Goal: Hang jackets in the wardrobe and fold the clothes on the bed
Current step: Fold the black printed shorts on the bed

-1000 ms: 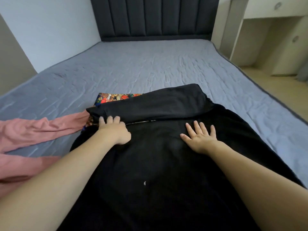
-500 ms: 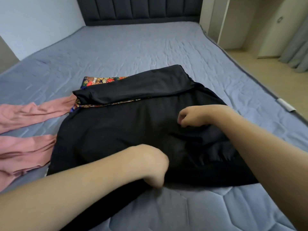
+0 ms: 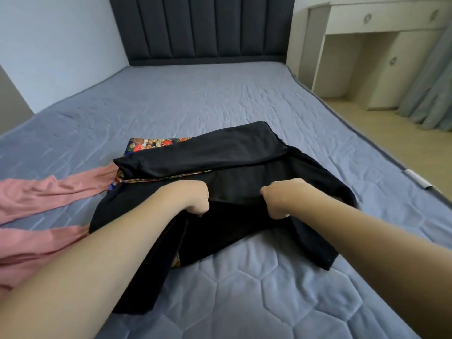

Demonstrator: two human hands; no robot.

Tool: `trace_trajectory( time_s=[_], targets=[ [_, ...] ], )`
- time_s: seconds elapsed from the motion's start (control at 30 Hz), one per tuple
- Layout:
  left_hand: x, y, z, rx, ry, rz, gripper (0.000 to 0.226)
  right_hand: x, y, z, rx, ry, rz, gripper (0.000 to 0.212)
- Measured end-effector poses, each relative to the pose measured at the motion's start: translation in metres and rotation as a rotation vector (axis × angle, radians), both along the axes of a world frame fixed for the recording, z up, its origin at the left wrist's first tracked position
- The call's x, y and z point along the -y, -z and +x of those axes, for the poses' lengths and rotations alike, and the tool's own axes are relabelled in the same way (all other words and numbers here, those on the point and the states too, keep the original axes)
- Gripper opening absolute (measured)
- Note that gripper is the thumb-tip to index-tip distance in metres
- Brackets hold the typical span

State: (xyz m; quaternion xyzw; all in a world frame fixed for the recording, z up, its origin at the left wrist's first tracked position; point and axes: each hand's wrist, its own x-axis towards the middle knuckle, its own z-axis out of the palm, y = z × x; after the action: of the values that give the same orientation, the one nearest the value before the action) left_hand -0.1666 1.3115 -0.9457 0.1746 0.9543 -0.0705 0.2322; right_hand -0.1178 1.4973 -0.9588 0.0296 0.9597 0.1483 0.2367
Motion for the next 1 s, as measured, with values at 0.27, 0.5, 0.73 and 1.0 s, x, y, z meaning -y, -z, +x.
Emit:
trace_trajectory(
  time_s=[0.27, 0.5, 0.73, 1.0],
  targets=[
    [0.018, -0.040, -0.036, -0.051, -0.032, -0.256, 0.013, -0.014, -0.033, -0.079, 0.116, 0.272, 0.405, 0.042],
    [0.045, -0.009, -0.070, -0.579, -0.042, -0.423, 0.027, -0.012, -0.020, -0.106, -0.368, -0.038, 0.467, 0.026],
    [0.102, 0.062, -0.081, -0.690, 0.006, -0.173, 0.050, -0.059, 0.025, -0.126, -0.546, 0.007, 0.289, 0.009],
    [0.125, 0.007, -0.165, -0.996, -0.060, 0.032, 0.043, -0.056, -0.021, -0.216, -0.565, 0.144, 0.113, 0.010]
  ],
)
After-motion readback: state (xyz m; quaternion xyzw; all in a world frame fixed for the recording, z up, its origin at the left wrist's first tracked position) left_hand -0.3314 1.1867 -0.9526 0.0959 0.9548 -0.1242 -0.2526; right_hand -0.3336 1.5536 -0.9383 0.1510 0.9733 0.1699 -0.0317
